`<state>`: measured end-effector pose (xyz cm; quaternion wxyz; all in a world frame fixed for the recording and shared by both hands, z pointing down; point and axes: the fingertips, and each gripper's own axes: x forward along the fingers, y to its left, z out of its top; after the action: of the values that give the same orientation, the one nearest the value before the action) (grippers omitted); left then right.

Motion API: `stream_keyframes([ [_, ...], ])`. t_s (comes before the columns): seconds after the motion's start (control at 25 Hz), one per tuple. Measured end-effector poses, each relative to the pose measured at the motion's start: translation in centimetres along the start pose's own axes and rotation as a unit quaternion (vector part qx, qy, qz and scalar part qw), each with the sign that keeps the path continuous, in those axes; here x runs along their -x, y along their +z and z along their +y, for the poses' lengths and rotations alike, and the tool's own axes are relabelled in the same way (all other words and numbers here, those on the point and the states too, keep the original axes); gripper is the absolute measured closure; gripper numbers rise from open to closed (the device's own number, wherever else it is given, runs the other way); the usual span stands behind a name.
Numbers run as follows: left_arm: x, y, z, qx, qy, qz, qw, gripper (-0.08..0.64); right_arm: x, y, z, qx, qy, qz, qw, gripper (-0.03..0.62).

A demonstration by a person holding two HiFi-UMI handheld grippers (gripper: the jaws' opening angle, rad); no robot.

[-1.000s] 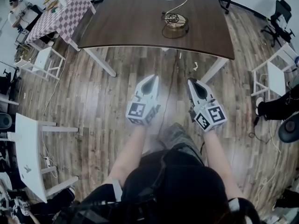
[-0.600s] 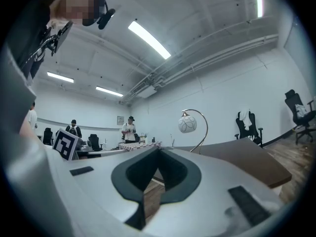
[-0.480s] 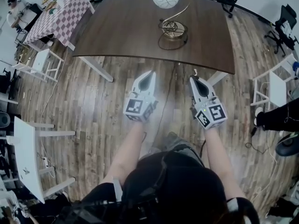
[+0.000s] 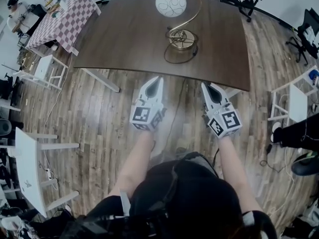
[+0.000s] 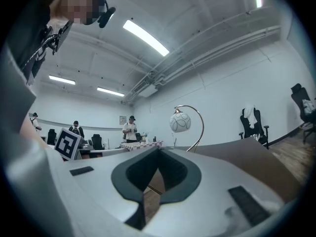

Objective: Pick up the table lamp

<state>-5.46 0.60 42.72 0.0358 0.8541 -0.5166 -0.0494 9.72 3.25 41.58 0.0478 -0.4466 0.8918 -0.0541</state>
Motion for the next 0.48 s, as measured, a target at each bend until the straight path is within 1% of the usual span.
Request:
stream_keyframes([
  [0.24, -2.5, -0.3, 0.1, 0.003, 0.004, -0.003, 1.0000, 0.560, -1.3, -0.4, -2.2, -0.001, 0.003, 0.008, 1.000, 0.589],
  [0.48, -3.8, -0.9, 1.3, 0.008, 0.009, 0.004, 0.9999, 0.560, -3.7, -0.8, -2.5, -0.003, 0.014, 0.014, 1.000, 0.589],
])
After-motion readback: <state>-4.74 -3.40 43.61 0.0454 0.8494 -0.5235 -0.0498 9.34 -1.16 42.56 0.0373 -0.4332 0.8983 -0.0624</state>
